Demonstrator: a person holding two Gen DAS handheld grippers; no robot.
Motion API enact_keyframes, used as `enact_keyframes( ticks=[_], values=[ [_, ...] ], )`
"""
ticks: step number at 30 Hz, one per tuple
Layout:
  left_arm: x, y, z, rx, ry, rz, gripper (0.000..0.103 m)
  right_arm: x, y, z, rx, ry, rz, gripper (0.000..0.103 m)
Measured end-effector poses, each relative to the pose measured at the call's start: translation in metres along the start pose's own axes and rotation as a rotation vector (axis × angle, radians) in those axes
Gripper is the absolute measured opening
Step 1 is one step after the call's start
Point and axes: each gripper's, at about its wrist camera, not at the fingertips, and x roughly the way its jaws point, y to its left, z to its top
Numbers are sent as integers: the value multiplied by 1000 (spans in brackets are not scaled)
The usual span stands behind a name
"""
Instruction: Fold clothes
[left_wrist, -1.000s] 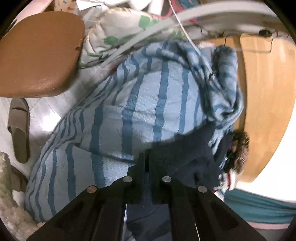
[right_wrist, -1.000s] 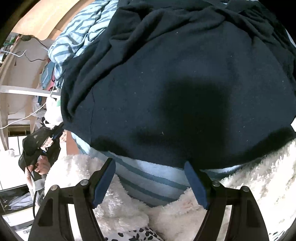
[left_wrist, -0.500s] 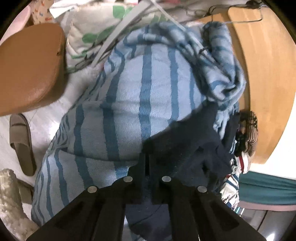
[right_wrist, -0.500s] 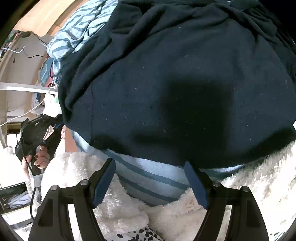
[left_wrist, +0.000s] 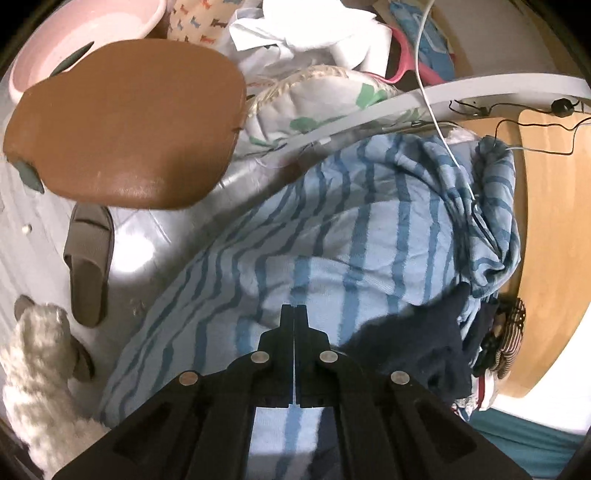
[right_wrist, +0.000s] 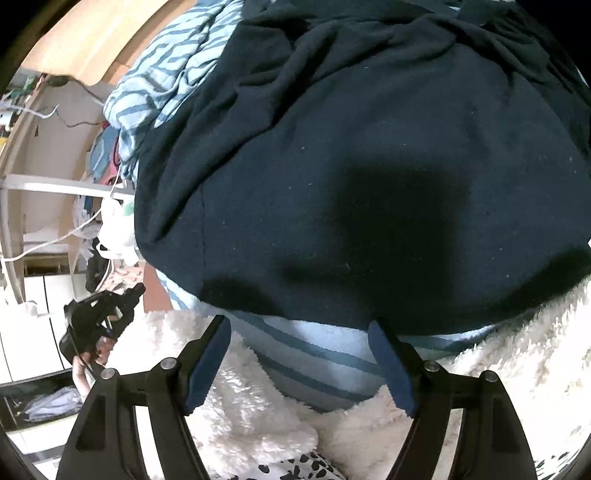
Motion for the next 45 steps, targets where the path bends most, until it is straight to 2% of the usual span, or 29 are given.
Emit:
enact_keyframes(
  ticks=[1, 3, 4, 5, 10, 12, 17, 23, 26, 28, 30, 32, 33, 36, 38, 42, 45],
  values=[
    [-1, -6, -2, -1, 8, -22, 6, 0, 1, 0, -6, 2, 0, 80],
    [-4, -20, -7, 12, 28, -70, 31, 1, -1, 1, -9, 5, 0, 80],
    [-7, -31, -11, 32, 36, -101, 50, 0, -3, 1, -5, 4, 2, 80],
    [-11, -44, -17, 69, 40, -137, 56, -1, -4, 1, 0, 1, 3, 80],
    [-25, -104, -53, 235, 113, -249, 56, -11, -17, 5, 38, -26, 16, 80],
    [-23, -131, -71, 305, 149, -255, 57, -16, -26, 8, 58, -40, 27, 80],
    [2, -186, -130, 457, 274, -171, 57, -45, -60, 21, 107, -105, 27, 79],
    [59, -215, -214, 612, 376, -52, 57, -92, -111, 52, 159, -220, -35, 79],
    [87, -218, -240, 639, 425, -20, 57, -112, -137, 71, 195, -266, -55, 79],
    [100, -221, -256, 649, 455, -26, 57, -121, -152, 84, 216, -287, -43, 79],
    [109, -228, -263, 630, 467, -60, 57, -130, -170, 98, 256, -317, -14, 79],
    [118, -244, -266, 576, 480, -135, 57, -138, -191, 110, 319, -347, 31, 79],
    [121, -251, -267, 566, 474, -142, 57, -142, -202, 115, 357, -360, 58, 79],
    [134, -294, -269, 572, 362, -115, 57, -151, -234, 132, 498, -390, 159, 79],
    [151, -317, -271, 535, 361, -110, 57, -155, -249, 146, 584, -402, 221, 80],
    [199, -346, -275, 469, 446, -61, 57, -143, -251, 192, 576, -340, 279, 83],
    [227, -364, -287, 494, 441, -28, 57, -125, -255, 226, 591, -301, 290, 83]
  ],
)
